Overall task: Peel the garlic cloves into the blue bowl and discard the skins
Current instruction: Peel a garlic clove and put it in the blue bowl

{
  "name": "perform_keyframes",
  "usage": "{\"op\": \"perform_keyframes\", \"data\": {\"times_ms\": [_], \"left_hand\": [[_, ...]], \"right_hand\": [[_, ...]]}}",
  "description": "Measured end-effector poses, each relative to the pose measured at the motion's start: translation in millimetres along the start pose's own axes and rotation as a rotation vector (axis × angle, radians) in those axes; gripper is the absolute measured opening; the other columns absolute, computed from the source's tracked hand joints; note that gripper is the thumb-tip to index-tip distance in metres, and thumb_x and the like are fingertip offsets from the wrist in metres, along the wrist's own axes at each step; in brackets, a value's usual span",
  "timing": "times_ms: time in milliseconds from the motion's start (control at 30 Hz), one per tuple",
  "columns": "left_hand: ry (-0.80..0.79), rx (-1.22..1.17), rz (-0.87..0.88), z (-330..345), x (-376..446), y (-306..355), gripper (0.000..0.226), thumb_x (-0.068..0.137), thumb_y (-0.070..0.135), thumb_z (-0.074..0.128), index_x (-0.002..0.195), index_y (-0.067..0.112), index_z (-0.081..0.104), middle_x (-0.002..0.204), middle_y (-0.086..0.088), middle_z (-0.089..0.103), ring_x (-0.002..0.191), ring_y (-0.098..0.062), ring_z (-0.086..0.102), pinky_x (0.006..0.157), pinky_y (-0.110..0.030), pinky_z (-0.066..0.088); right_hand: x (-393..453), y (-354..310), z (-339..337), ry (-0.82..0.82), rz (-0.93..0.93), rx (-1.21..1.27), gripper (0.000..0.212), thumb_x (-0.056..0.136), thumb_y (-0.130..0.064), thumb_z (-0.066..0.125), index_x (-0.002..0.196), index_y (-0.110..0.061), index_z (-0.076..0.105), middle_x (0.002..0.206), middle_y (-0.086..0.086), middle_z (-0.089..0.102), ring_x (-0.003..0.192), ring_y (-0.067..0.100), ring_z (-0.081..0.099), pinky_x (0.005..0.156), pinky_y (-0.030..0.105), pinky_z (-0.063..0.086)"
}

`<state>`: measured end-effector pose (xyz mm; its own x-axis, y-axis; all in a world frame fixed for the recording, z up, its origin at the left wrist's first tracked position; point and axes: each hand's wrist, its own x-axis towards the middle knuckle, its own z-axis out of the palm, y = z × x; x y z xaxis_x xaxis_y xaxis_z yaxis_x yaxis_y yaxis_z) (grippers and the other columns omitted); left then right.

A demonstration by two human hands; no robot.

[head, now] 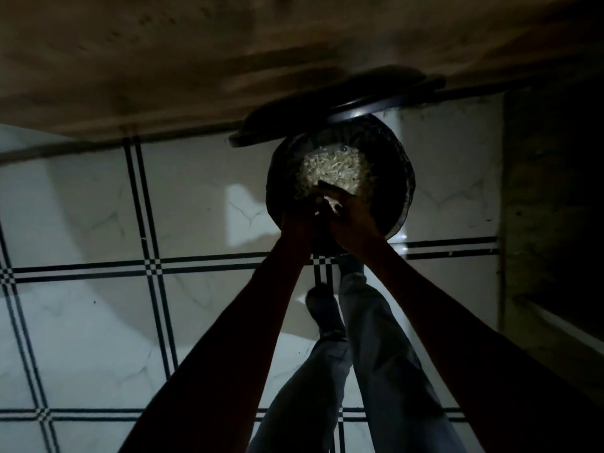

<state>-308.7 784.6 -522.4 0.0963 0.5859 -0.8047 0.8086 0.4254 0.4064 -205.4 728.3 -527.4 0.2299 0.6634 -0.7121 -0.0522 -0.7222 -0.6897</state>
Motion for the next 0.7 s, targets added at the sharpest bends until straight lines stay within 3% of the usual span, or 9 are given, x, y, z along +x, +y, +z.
{"op": "perform_keyframes", "data": {"times_ms": [67,133,200,233,300,367,467,700], "left_hand": [[-0.010,-0.210,0.095,-3.3,-3.1,6.0,0.037,0.112,0.016,0.036,0.143,0.001,0.048,0.140,-0.020,0.057,0.128,-0.032,0.057,0.082,-0.026,0.055],[-0.146,-0.503,0.113,-10.0,-17.4,18.9,0.043,0.113,0.014,0.029,0.152,-0.001,0.034,0.154,-0.018,0.046,0.139,-0.028,0.047,0.091,-0.021,0.054],[-0.240,-0.743,0.018,-20.8,-44.2,32.6,0.043,0.110,0.015,0.039,0.150,-0.001,0.036,0.143,-0.013,0.052,0.131,-0.024,0.052,0.093,-0.022,0.054],[-0.246,-0.773,-0.015,-25.5,-63.8,39.1,0.041,0.109,0.012,0.045,0.147,-0.001,0.042,0.138,-0.013,0.057,0.127,-0.025,0.056,0.093,-0.023,0.054],[-0.201,-0.633,0.020,-33.4,-108.0,59.5,0.035,0.105,0.007,0.054,0.139,0.000,0.054,0.133,-0.016,0.065,0.118,-0.026,0.066,0.090,-0.023,0.056],[-0.231,-0.548,0.069,-35.2,-161.1,81.2,0.033,0.103,0.006,0.057,0.135,-0.002,0.059,0.123,-0.018,0.070,0.098,-0.019,0.074,0.083,-0.021,0.058],[-0.288,-0.464,0.161,-29.4,-238.9,117.8,0.031,0.102,0.004,0.059,0.131,-0.004,0.061,0.100,-0.009,0.074,0.077,-0.007,0.074,0.080,-0.023,0.059],[-0.586,-0.197,0.575,42.6,-426.3,218.3,0.020,0.104,0.010,0.058,0.122,0.010,0.067,0.106,-0.006,0.075,0.090,-0.012,0.072,0.075,-0.021,0.057]], "right_hand": [[-2.3,5.7,-8.9,-0.051,0.056,-0.086,0.042,0.105,-0.010,0.059,0.147,-0.003,0.053,0.139,0.010,0.060,0.131,0.027,0.057,0.114,0.033,0.043],[-16.6,-0.3,-27.9,0.093,0.077,-0.076,0.046,0.108,-0.020,0.056,0.149,0.000,0.049,0.142,0.013,0.057,0.134,0.025,0.053,0.110,0.024,0.040],[-45.8,-17.6,-48.4,0.238,0.044,0.075,0.052,0.108,-0.027,0.057,0.153,-0.006,0.046,0.145,0.004,0.055,0.132,0.014,0.050,0.099,0.009,0.045],[-65.9,-27.9,-57.4,0.282,0.010,0.117,0.054,0.106,-0.032,0.060,0.154,-0.011,0.046,0.143,-0.001,0.055,0.128,0.010,0.051,0.096,0.009,0.046],[-112.1,-47.2,-77.6,0.358,-0.026,0.188,0.059,0.099,-0.050,0.063,0.150,-0.024,0.051,0.142,-0.001,0.062,0.126,0.015,0.061,0.103,0.033,0.055],[-169.4,-59.5,-103.0,0.465,-0.058,0.325,0.055,0.097,-0.050,0.064,0.145,-0.024,0.054,0.135,0.005,0.066,0.116,0.023,0.070,0.097,0.051,0.060],[-272.4,-86.2,-145.6,0.637,-0.111,0.437,0.043,0.108,-0.032,0.057,0.147,-0.017,0.047,0.129,0.009,0.066,0.102,0.019,0.075,0.086,0.040,0.064],[-524.5,-93.3,-234.4,1.057,-0.309,0.504,0.040,0.110,-0.031,0.052,0.147,-0.016,0.047,0.120,0.006,0.069,0.095,0.014,0.073,0.079,0.032,0.063]]}}
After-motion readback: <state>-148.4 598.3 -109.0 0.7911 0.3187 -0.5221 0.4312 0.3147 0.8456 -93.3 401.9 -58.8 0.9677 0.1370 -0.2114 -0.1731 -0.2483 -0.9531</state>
